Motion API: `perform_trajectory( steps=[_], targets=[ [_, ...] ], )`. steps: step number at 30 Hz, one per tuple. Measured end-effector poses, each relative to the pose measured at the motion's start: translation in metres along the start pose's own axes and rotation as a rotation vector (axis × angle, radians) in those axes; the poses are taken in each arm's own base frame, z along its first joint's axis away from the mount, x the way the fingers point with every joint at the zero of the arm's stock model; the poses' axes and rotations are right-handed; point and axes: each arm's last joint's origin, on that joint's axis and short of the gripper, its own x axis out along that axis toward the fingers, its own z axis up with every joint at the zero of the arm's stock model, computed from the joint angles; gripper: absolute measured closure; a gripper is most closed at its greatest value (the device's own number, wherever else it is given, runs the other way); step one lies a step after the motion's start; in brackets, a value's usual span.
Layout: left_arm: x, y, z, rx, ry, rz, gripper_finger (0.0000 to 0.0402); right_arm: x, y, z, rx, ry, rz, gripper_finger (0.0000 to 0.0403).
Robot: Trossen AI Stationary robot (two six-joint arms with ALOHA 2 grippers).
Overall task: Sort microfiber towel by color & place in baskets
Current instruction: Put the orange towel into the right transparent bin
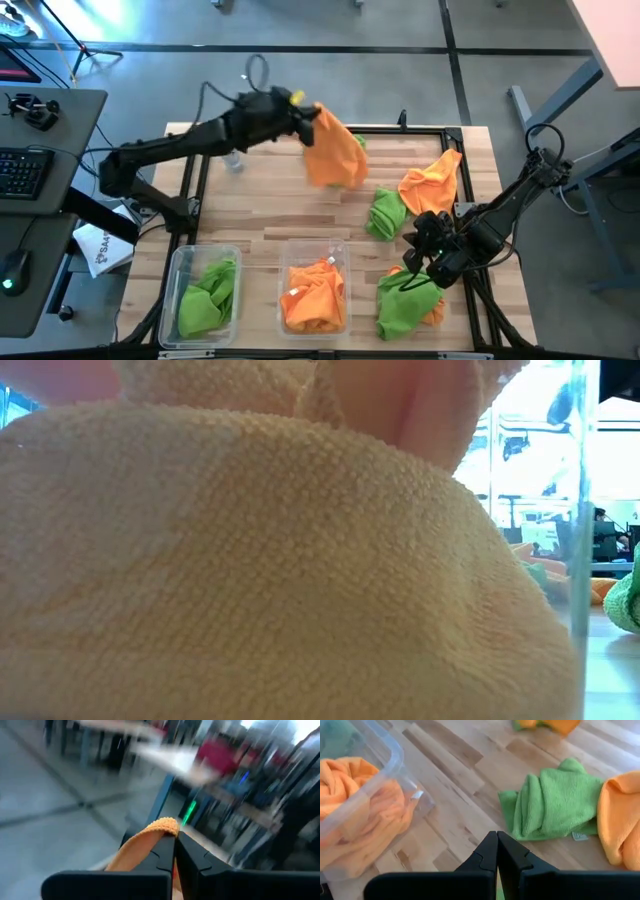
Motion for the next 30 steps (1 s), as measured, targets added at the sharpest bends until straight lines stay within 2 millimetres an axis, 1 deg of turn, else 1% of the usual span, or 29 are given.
perform_trajectory(
  steps=[3, 6, 12, 16, 19, 21, 25, 30],
  targets=[
    [-0.016, -0.003, 0.022, -0.047, -0.133, -0.065, 0.0401, 0.000, 0.001, 0.001, 0.005, -0.027, 0.004, 0.0402],
    [-0.029, -0.005, 0.036, -0.098, -0.197, -0.149, 0.0401, 0.000, 0.001, 0.001, 0.007, -0.043, 0.004, 0.0402],
    [-0.049, -0.014, 0.045, -0.203, -0.170, -0.350, 0.0401, 0.000, 0.001, 0.001, 0.005, -0.046, 0.002, 0.0402],
    [-0.063, -0.025, 0.045, -0.209, -0.144, -0.416, 0.0401, 0.000, 0.001, 0.001, 0.005, -0.046, 0.001, 0.0402],
    [-0.077, -0.035, 0.048, -0.191, -0.106, -0.411, 0.0401, 0.000, 0.001, 0.001, 0.009, -0.046, 0.005, 0.0402],
    [-0.088, -0.044, 0.053, -0.146, -0.073, -0.389, 0.0401, 0.000, 0.002, 0.002, 0.017, -0.046, 0.014, 0.0402],
    [-0.114, -0.068, 0.064, -0.050, -0.034, -0.365, 0.0401, 0.000, 0.004, 0.002, 0.033, -0.047, 0.032, 0.0402],
    [-0.145, -0.092, 0.073, 0.001, -0.028, -0.407, 0.0401, 0.000, 0.008, 0.002, 0.057, -0.050, 0.062, 0.0402]
  ],
)
